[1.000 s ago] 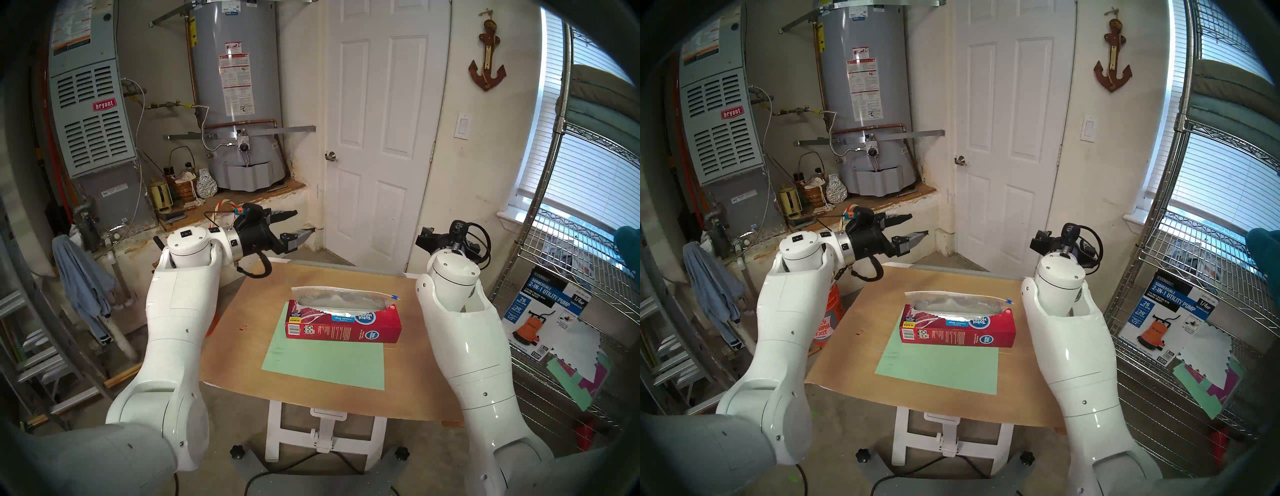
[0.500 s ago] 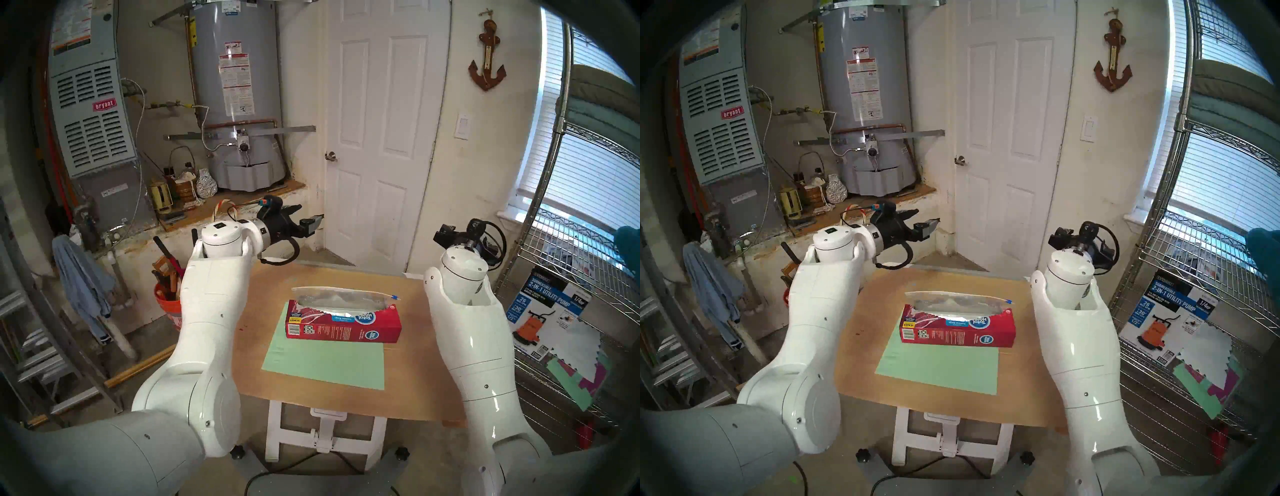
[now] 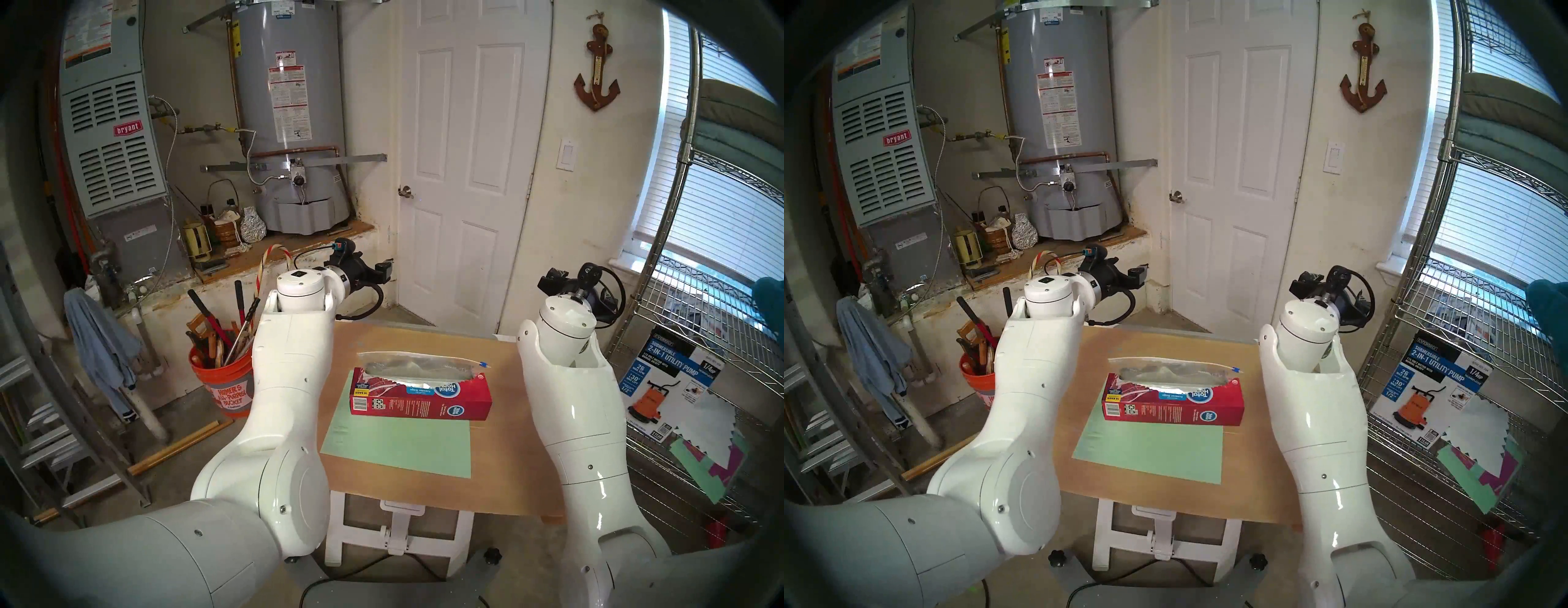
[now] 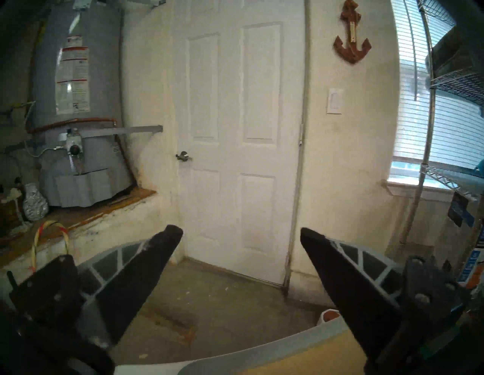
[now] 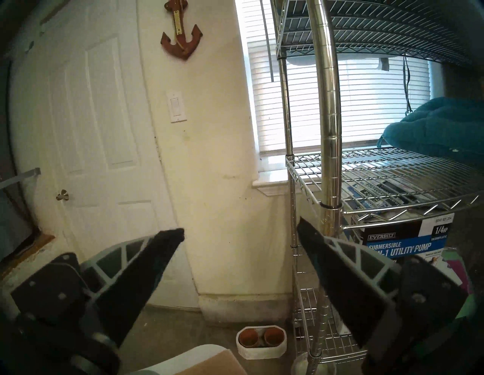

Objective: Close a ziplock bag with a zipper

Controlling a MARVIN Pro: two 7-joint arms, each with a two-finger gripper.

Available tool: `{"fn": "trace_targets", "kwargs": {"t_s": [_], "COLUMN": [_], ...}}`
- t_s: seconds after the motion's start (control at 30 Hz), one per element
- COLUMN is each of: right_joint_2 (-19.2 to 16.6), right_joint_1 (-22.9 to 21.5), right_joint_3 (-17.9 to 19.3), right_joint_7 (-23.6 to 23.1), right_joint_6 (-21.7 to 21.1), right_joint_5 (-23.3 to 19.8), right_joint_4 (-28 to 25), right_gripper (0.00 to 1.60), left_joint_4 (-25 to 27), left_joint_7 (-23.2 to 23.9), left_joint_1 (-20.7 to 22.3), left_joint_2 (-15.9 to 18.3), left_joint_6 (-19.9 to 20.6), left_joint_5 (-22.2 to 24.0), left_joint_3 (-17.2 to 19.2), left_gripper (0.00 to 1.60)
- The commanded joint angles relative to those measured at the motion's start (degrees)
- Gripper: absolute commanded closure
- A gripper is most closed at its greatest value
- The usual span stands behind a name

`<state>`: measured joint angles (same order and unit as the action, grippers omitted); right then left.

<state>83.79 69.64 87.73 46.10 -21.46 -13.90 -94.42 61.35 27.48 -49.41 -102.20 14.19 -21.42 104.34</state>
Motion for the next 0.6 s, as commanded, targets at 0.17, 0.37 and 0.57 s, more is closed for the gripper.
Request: {"fn": "trace_targets", "kwargs": {"t_s": [0.17,0.37,0.57], "right_joint_2": [0.65,0.69,0.72], "right_joint_1": [-2.16,-2.20,-2.20], "right_joint_3": [0.76,0.79,0.82], "right_joint_7": [-0.15,-0.18,-0.28], "right_joint_6": [2.67,3.12,3.37], "right_joint_5": [-0.47,-0.48,-0.44], "right_joint_4": [-0.55,-0.40,-0.34], "right_gripper": [0.00,0.00,0.00], "left_joint_4": [6.03,5.75,5.26], "left_joint_7": [-12.47,-18.82,-20.79], "left_joint_1": [-1.43,-1.51,-1.35], "left_joint_2": [-7.20,-8.80,-9.22], "left_joint_6": [1.40,1.62,1.42], "left_joint_5": [-10.21,-11.42,-11.79], "left_joint_3": [1.76,1.51,1.51], "left_gripper": [0.00,0.00,0.00]}}
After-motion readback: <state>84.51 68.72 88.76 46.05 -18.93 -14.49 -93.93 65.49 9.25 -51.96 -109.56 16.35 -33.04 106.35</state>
